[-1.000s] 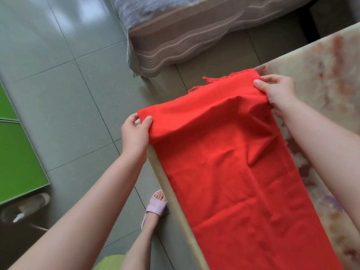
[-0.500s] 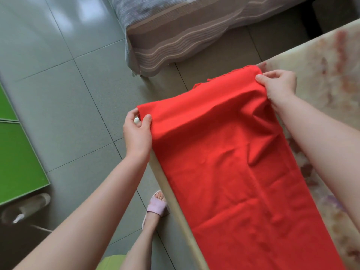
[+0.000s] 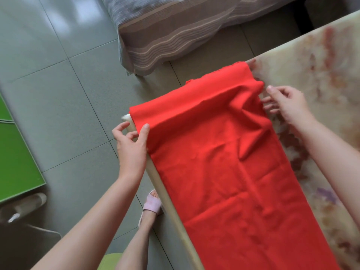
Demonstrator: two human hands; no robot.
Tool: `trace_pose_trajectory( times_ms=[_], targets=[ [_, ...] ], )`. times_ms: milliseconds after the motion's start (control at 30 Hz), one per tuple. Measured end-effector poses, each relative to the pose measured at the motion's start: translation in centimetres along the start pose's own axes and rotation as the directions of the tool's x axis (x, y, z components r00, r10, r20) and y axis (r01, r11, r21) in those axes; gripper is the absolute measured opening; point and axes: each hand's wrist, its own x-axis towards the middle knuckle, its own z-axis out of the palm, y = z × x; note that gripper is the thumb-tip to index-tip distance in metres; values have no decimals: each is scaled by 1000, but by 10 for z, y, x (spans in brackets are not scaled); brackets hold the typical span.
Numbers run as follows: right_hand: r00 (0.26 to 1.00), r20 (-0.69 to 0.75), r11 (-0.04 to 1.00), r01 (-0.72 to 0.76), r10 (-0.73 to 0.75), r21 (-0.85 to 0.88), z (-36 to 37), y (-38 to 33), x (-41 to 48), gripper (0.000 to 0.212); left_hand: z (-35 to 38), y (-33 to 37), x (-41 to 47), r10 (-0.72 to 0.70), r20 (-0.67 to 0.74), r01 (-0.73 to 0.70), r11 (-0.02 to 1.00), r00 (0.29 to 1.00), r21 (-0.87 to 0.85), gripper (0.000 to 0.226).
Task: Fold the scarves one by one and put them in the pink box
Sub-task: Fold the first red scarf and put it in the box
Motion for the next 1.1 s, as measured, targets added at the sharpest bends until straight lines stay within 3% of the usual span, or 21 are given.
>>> trace_pose_trajectory(
  times_ms=[167, 367, 500, 567, 633, 833, 933, 1000, 1100],
  targets=[
    [991, 126, 996, -35, 45, -85, -12, 31, -36, 23, 6, -9, -21, -6, -15, 6, 1000, 1000, 23, 48],
    [990, 106, 954, -60, 95, -294, -15, 38, -42, 36, 12, -19, -35, -69, -14, 70, 989, 998, 127, 47],
    [972, 202, 990, -100, 118, -96, -24, 42, -57, 31, 12, -29, -47, -4, 91, -7, 993, 996, 119, 28],
    [983, 166, 995, -90, 82, 40, -27, 47, -63, 16, 11, -30, -50, 26, 97, -32, 998, 995, 57, 30],
    [995, 82, 991, -66, 56, 114, -32, 53, -64, 16, 11, -28, -50, 15, 97, -14, 1000, 995, -17, 23],
    [999, 12, 991, -43, 45, -130, -39, 72, -67, 33, 16, -43, -64, -167, 162, 173, 985, 973, -25, 25],
    [997, 59, 971, -37, 53, -234, -42, 77, -76, 47, 18, -51, -81, -285, 236, 298, 955, 929, -17, 28],
    [988, 143, 972, -26, 61, -235, -46, 83, -86, 41, 18, -57, -95, -263, 259, 263, 964, 929, 37, 31],
    [959, 259, 991, -95, 117, -97, -55, 85, -103, 16, 17, -62, -117, -169, 237, 165, 986, 957, 36, 24]
  ],
)
